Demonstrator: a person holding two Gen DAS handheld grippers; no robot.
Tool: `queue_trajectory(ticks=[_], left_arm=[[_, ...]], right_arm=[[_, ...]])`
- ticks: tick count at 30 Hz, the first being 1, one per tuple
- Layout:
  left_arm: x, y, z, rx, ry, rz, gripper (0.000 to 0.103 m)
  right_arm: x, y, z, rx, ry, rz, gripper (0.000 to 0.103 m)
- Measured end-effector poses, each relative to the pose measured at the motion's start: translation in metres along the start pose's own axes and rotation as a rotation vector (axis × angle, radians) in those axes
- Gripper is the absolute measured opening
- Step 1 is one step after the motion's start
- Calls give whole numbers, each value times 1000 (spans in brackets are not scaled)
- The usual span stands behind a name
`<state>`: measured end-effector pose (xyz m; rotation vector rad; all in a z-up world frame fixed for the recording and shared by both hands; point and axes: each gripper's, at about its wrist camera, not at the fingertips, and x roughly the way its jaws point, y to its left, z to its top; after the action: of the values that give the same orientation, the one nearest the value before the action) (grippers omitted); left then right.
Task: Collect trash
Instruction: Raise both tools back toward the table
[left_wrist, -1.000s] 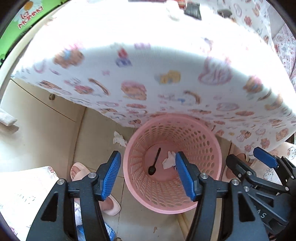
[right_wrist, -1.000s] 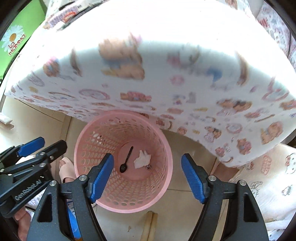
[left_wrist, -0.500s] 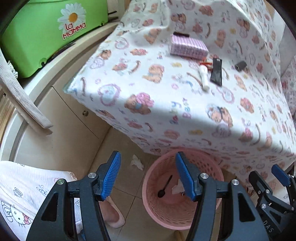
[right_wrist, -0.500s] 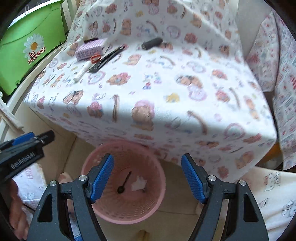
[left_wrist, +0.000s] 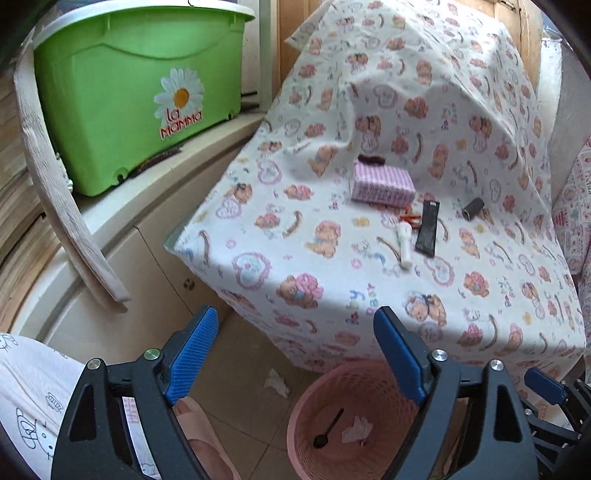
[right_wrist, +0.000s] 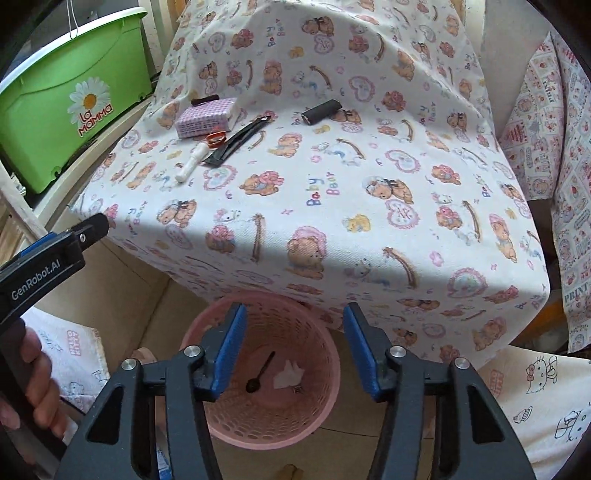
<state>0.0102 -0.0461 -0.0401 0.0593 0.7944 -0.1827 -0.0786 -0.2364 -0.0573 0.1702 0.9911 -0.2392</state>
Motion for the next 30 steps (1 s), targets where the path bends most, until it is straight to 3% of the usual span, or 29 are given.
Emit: queue_trajectory(ticks=[5, 8, 11, 18, 22, 28, 30], left_arm=[[-2, 0, 6, 7, -12, 29, 84], [3, 4, 13, -13, 31, -8, 81], [7, 1, 20, -5, 72, -34, 75], [1, -12, 42, 62, 48, -42, 77], [5, -10, 53, 52, 77, -75, 77], [19, -16, 53, 90, 126, -71, 77], [25, -21, 50, 100, 157, -88, 84]], right_arm=[[-11, 6, 6, -59, -17, 9, 49], [-20, 7, 13, -85, -36, 23, 39], [-28, 5, 23, -86, -53, 32, 37], [-43, -2, 63, -130, -89, 11, 38], [-45, -17, 87, -103, -125, 19, 41], [-25, -36, 90, -53, -188, -22, 41], [-15, -40, 89, -20, -167, -10, 41]])
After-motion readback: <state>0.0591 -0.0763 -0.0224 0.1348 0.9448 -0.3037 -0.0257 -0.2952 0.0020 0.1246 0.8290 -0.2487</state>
